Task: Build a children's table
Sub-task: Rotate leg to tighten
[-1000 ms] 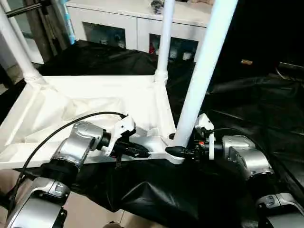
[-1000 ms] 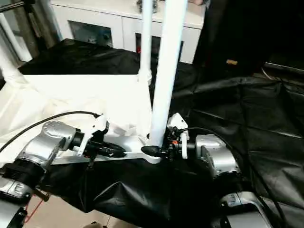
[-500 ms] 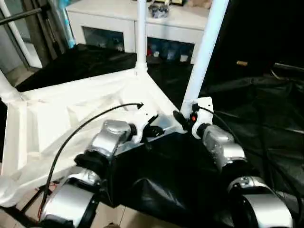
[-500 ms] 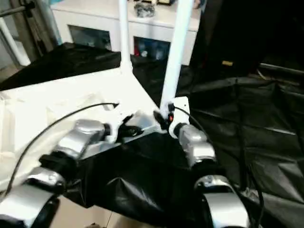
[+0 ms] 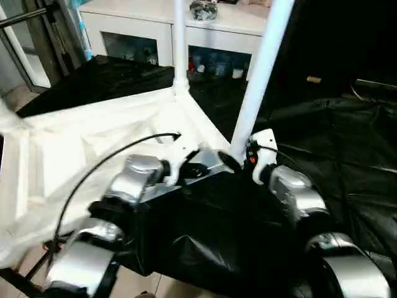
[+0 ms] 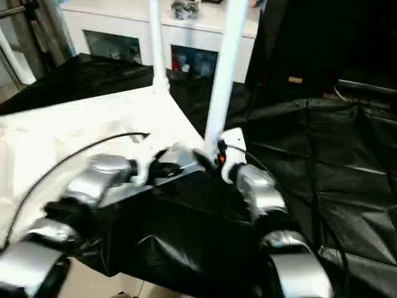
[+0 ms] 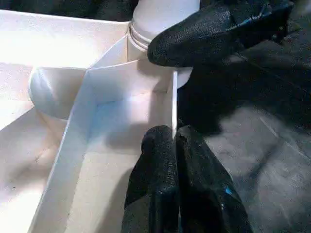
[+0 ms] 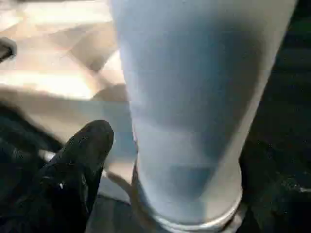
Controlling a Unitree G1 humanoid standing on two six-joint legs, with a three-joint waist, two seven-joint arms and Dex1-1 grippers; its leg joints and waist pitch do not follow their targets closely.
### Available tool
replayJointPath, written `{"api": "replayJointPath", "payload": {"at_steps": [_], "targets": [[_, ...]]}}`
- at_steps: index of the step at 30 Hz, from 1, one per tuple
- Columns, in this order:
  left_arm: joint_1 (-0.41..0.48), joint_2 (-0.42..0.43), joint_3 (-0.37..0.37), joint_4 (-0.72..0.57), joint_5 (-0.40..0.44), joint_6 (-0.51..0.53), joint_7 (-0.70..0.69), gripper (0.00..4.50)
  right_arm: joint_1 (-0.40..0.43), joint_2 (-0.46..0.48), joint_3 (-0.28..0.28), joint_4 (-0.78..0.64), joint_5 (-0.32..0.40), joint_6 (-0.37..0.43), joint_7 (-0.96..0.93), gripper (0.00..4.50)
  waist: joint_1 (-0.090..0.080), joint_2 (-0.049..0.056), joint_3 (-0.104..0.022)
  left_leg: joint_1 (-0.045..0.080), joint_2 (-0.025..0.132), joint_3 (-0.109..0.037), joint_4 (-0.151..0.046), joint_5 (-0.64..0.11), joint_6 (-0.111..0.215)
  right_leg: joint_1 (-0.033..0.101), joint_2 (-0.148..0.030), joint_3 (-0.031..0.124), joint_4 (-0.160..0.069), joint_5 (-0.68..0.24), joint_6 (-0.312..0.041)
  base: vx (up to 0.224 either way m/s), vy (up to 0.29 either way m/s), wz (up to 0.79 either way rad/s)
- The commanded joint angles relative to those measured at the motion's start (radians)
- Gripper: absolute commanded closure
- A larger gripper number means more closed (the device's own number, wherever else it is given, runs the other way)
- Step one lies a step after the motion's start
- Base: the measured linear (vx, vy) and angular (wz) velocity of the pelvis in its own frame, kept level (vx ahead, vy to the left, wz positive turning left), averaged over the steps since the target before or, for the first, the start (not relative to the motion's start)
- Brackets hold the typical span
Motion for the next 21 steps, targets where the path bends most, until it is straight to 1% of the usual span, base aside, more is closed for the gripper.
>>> {"api": "replayJointPath", "payload": {"at_steps": [1, 2, 3, 4, 5, 6, 7, 8, 9, 10, 11, 12, 13, 15, 17, 18, 20, 21], "targets": [[-0.003, -0.032, -0.034, -0.057, -0.060, -0.036, -0.087, 4.50, 0.026, 0.015, 0.081, -0.022, 0.000, 0.020, 0.133, 0.47, 0.001, 0.000, -0.059, 0.007, 0.021, 0.005, -0.059, -0.151, 0.074, 0.056, -0.044, 0.034, -0.061, -0.046, -0.259, 0.000, 0.000, 0.00], [0.002, -0.023, -0.036, -0.068, -0.067, -0.035, -0.112, 4.50, 0.035, 0.002, 0.086, -0.039, 0.004, 0.026, 0.171, 0.47, 0.002, 0.001, -0.059, 0.008, 0.021, 0.006, -0.057, -0.149, 0.077, 0.054, -0.043, 0.035, -0.060, -0.038, -0.264, 0.000, 0.000, 0.00], [0.008, -0.010, -0.041, -0.081, -0.074, -0.034, -0.147, 4.50, 0.049, -0.018, 0.094, -0.066, 0.013, 0.036, 0.222, 0.47, 0.008, 0.001, -0.058, 0.009, 0.023, 0.008, -0.056, -0.152, 0.083, 0.054, -0.042, 0.034, -0.058, -0.024, -0.273, 0.000, 0.000, 0.00], [0.013, 0.001, -0.044, -0.089, -0.077, -0.035, -0.174, 4.50, 0.059, -0.036, 0.102, -0.088, 0.022, 0.045, 0.264, 0.47, 0.009, 0.001, -0.058, 0.007, 0.023, 0.009, -0.056, -0.152, 0.087, 0.056, -0.042, 0.034, -0.057, -0.022, -0.273, 0.000, 0.000, 0.00], [0.015, 0.005, -0.045, -0.092, -0.078, -0.035, -0.182, 4.50, 0.062, -0.042, 0.105, -0.094, 0.025, 0.048, 0.277, 0.47, 0.011, 0.003, -0.059, 0.008, 0.024, 0.008, -0.056, -0.149, 0.089, 0.055, -0.043, 0.033, -0.056, -0.020, -0.272, 0.000, 0.000, 0.00], [0.017, 0.013, -0.047, -0.094, -0.077, -0.038, -0.196, 4.50, 0.070, -0.055, 0.110, -0.108, 0.030, 0.055, 0.306, 0.47, 0.011, 0.001, -0.059, 0.008, 0.024, 0.009, -0.055, -0.150, 0.090, 0.054, -0.043, 0.034, -0.056, -0.019, -0.273, 0.000, 0.000, 0.00], [0.021, 0.021, -0.049, -0.097, -0.077, -0.043, -0.209, 4.50, 0.076, -0.065, 0.114, -0.119, 0.033, 0.060, 0.327, 0.47, 0.013, 0.007, -0.059, 0.010, 0.025, 0.009, -0.056, -0.158, 0.086, 0.053, -0.045, 0.034, -0.057, -0.031, -0.275, 0.000, 0.000, 0.00], [0.025, 0.028, -0.049, -0.101, -0.076, -0.044, -0.222, 4.50, 0.082, -0.073, 0.118, -0.131, 0.035, 0.070, 0.347, 0.47, 0.014, 0.003, -0.058, 0.010, 0.024, 0.009, -0.057, -0.167, 0.083, 0.054, -0.044, 0.034, -0.060, -0.043, -0.273, 0.000, 0.000, 0.00], [0.031, 0.037, -0.050, -0.110, -0.079, -0.042, -0.241, 4.50, 0.091, -0.084, 0.122, -0.148, 0.041, 0.085, 0.376, 0.47, 0.015, 0.003, -0.058, 0.009, 0.025, 0.008, -0.057, -0.169, 0.081, 0.055, -0.045, 0.034, -0.059, -0.047, -0.273, 0.000, 0.000, 0.00], [0.039, 0.052, -0.051, -0.126, -0.085, -0.034, -0.271, 4.50, 0.102, -0.098, 0.129, -0.172, 0.049, 0.111, 0.416, 0.60, 0.016, 0.003, -0.056, 0.009, 0.025, 0.008, -0.058, -0.182, 0.078, 0.055, -0.046, 0.035, -0.062, -0.072, -0.267, 0.000, 0.000, 0.00], [0.039, 0.052, -0.052, -0.126, -0.085, -0.034, -0.272, 4.50, 0.102, -0.099, 0.129, -0.173, 0.050, 0.112, 0.417, 0.60, 0.016, 0.004, -0.056, 0.011, 0.026, 0.009, -0.059, -0.186, 0.077, 0.052, -0.045, 0.035, -0.063, -0.080, -0.265, 0.000, 0.000, 0.00], [0.043, 0.060, -0.053, -0.134, -0.089, -0.029, -0.288, 4.50, 0.105, -0.103, 0.129, -0.182, 0.055, 0.124, 0.429, 0.60, 0.016, 0.003, -0.056, 0.010, 0.025, 0.009, -0.059, -0.189, 0.074, 0.052, -0.046, 0.035, -0.064, -0.090, -0.264, 0.000, 0.000, 0.00], [0.045, 0.064, -0.054, -0.137, -0.091, -0.027, -0.294, 4.50, 0.107, -0.106, 0.129, -0.187, 0.058, 0.129, 0.434, 0.71, 0.018, 0.004, -0.056, 0.011, 0.026, 0.009, -0.060, -0.197, 0.066, 0.051, -0.047, 0.035, -0.066, -0.112, -0.261, 0.000, 0.000, 0.00], [0.056, 0.085, -0.058, -0.155, -0.100, -0.018, -0.330, 4.50, 0.114, -0.116, 0.132, -0.208, 0.067, 0.152, 0.461, 0.88, 0.018, 0.004, -0.055, 0.012, 0.027, 0.007, -0.062, -0.202, 0.055, 0.051, -0.047, 0.035, -0.067, -0.128, -0.256, 0.000, 0.000, 0.00], [0.061, 0.096, -0.059, -0.163, -0.105, -0.014, -0.348, 4.50, 0.119, -0.122, 0.135, -0.222, 0.071, 0.165, 0.475, 1.07, 0.018, 0.003, -0.057, 0.010, 0.026, 0.007, -0.062, -0.190, 0.054, 0.052, -0.046, 0.035, -0.063, -0.113, -0.253, 0.000, 0.000, 0.00], [0.064, 0.101, -0.061, -0.165, -0.107, -0.011, -0.356, 4.50, 0.120, -0.124, 0.137, -0.226, 0.073, 0.170, 0.478, 1.07, 0.017, 0.004, -0.057, 0.010, 0.026, 0.007, -0.061, -0.188, 0.054, 0.051, -0.046, 0.035, -0.063, -0.108, -0.256, 0.000, 0.000, 0.00], [0.069, 0.110, -0.063, -0.175, -0.110, -0.001, -0.372, 4.50, 0.124, -0.127, 0.139, -0.238, 0.077, 0.182, 0.485, 1.31, 0.016, 0.003, -0.058, 0.009, 0.025, 0.007, -0.059, -0.169, 0.056, 0.052, -0.045, 0.035, -0.059, -0.078, -0.263, 0.000, 0.000, 0.00], [0.073, 0.113, -0.064, -0.180, -0.109, 0.003, -0.380, 4.50, 0.127, -0.128, 0.139, -0.246, 0.081, 0.190, 0.490, 1.31, 0.017, 0.004, -0.058, 0.010, 0.025, 0.008, -0.059, -0.167, 0.057, 0.051, -0.045, 0.034, -0.059, -0.073, -0.265, 0.000, 0.000, 0.00]]}}
